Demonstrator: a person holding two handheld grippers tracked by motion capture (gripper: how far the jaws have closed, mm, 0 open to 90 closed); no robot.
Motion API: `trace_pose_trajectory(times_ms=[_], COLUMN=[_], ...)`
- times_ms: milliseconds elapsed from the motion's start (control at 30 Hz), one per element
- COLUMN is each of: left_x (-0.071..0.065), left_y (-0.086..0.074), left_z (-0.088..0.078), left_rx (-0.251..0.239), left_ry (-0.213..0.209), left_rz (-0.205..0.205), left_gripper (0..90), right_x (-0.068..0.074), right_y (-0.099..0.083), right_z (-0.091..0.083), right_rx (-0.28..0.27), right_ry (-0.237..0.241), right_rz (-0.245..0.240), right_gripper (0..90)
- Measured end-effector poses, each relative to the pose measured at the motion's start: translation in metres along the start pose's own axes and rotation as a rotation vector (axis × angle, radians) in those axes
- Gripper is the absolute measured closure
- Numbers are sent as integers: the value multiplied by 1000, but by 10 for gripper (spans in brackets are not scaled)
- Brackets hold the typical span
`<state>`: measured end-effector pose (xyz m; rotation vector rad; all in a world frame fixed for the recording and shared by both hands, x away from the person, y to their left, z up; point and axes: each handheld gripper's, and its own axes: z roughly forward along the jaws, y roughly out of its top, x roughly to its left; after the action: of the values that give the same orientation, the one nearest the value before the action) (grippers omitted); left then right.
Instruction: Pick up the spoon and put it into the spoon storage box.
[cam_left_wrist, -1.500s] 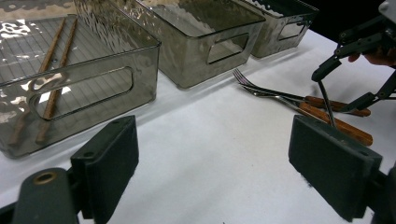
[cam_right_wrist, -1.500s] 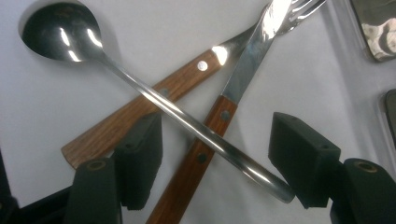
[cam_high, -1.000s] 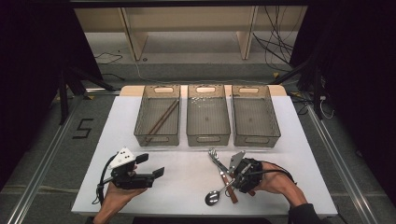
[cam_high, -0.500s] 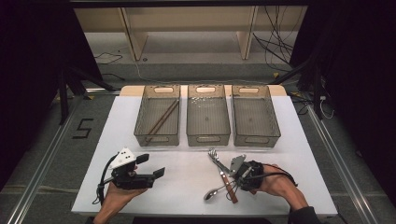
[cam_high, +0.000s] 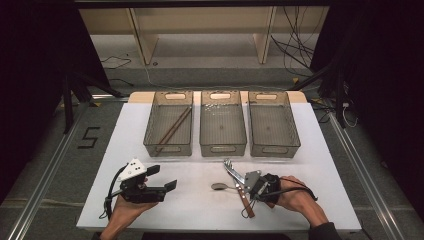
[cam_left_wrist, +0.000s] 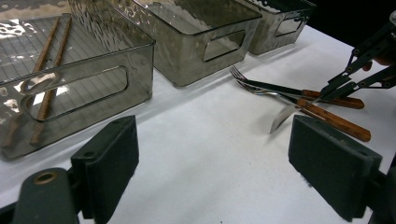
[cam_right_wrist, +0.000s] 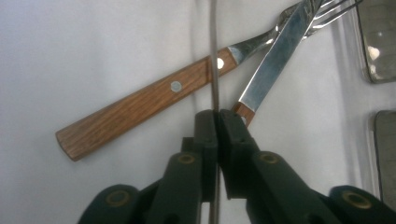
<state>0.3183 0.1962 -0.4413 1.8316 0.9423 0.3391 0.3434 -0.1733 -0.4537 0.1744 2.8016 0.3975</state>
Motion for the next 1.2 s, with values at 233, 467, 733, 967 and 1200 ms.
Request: trace_pose_trajectory(times_ms=[233, 467, 733, 967, 1200], left_x=[0, 1, 3, 5, 6], left_y=[0, 0, 0, -1, -1], left_z=[0, -1, -2, -3, -5], left_rx=[0, -12, -28, -42, -57], left_ry=[1, 2, 3, 13, 17], left_rz=[1, -8, -16, -20, -22], left_gripper=[160, 160, 160, 160, 160], right_x=[1, 0, -11, -27, -46], right_y=[0, 0, 1, 9, 23], right_z=[0, -4, -18, -26, -28], right_rx=[0, -9, -111, -203, -268], right_ry=[2, 3, -9, -32, -36], right_rz=[-26, 5, 110, 241, 388], right_gripper=[899, 900, 900, 900, 900])
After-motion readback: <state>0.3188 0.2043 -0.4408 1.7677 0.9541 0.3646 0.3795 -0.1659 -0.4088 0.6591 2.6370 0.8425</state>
